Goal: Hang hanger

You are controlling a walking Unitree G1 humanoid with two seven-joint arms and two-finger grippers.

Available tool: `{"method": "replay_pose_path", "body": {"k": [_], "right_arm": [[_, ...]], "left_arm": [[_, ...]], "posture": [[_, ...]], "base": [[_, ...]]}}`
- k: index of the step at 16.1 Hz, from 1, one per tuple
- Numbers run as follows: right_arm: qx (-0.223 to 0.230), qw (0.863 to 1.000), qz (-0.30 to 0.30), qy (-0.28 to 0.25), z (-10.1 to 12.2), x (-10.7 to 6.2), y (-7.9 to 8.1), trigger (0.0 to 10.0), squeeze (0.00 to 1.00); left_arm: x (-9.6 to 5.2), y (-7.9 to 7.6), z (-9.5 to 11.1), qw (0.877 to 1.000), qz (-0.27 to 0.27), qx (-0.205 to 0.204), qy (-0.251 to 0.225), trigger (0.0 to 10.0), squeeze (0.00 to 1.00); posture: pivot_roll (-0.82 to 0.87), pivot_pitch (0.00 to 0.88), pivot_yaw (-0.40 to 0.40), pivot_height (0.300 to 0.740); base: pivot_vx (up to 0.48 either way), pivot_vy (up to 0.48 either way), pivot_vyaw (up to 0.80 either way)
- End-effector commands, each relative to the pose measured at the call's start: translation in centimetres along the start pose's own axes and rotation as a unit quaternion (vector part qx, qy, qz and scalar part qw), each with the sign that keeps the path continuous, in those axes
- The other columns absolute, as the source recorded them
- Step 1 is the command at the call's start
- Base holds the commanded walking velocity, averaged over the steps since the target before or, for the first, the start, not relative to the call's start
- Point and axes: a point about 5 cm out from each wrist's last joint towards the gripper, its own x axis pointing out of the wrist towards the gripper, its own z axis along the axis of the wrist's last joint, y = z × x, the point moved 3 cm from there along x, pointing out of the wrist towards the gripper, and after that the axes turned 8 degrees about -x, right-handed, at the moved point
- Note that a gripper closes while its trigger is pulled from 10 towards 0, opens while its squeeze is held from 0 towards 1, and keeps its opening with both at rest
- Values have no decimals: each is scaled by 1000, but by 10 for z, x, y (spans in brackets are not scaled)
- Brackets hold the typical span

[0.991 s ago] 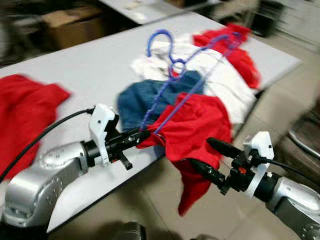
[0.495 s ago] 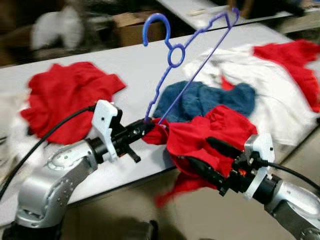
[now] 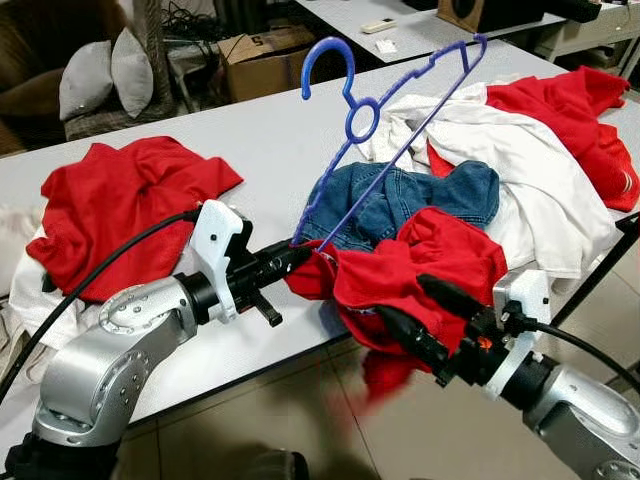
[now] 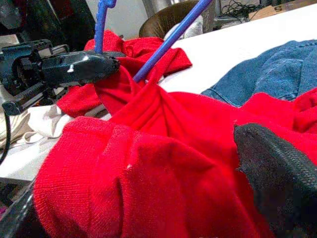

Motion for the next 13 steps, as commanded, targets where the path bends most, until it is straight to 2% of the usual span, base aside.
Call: {"method": "replay_pose_path", "body": {"k": [1,7,13], "right_arm": [[-3,1000,-2,-6,2,0,0,10000,0],[-10,1000,-3,-1,3,0,-3,10000,0],[-13,1000,-2,2,2,1,-2,10000,0]], "left_arm": [[0,2,3,1000,1,8,0,10000,0],[1,0,1,1000,-2,5,0,10000,0],[1,-1,0,1000,-4,5,1,10000,0]], "posture": [[-105,0,94,740],[-105,0,81,740],[-104,0,79,740]], "base": [[0,0,0],[0,0,0],[-247,0,0]]}}
